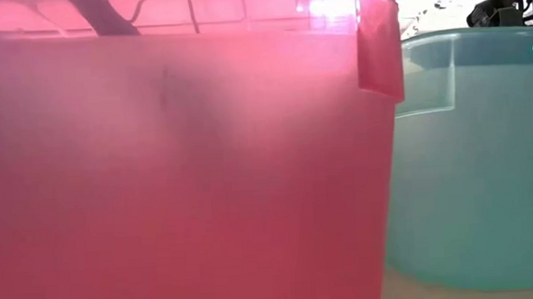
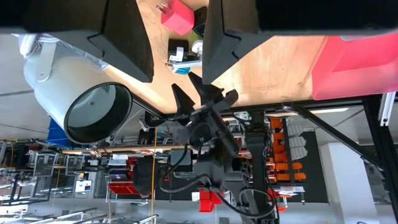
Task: Pick & Place Office items
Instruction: Put the blue charger adapter into the red bin
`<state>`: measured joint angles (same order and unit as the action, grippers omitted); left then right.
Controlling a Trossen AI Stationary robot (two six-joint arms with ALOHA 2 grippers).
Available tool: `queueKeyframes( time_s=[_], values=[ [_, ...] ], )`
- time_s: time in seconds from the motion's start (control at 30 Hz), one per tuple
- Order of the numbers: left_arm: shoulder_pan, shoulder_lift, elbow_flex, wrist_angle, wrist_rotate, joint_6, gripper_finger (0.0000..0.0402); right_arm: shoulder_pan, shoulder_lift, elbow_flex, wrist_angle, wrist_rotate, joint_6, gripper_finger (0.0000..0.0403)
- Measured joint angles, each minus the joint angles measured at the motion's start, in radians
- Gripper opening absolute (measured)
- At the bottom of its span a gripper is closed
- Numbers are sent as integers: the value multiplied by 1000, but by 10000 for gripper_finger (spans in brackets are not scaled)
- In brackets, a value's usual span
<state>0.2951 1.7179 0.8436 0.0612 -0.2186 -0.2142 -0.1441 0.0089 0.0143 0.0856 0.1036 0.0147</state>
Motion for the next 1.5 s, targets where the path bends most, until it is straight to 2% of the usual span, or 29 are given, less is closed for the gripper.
queueKeyframes(
  time_s=[0.37, 0.6, 0.8, 1.0, 1.17, 1.27, 1.5],
  values=[
    [0, 96, 0, 84, -26, 52, 308, 0, 0, 0, 0, 0, 0, 126],
    [2, 87, 0, 79, -27, 64, 303, 0, 0, 0, 1, 0, 0, 126],
    [3, 87, 0, 80, -20, 44, 244, 0, 0, 0, 1, 0, 0, 126],
    [2, 87, 0, 77, 36, 36, 176, 0, 0, 0, 1, 0, 0, 126],
    [4, 105, 0, 90, 34, 21, 145, 0, 0, 0, 1, 0, 0, 126],
    [6, 119, 2, 97, 32, -5, 150, 0, 0, 0, 1, 0, 0, 126],
    [6, 125, -1, 92, 35, 10, 205, 0, 0, 0, 3, 1, 0, 126]
  ],
)
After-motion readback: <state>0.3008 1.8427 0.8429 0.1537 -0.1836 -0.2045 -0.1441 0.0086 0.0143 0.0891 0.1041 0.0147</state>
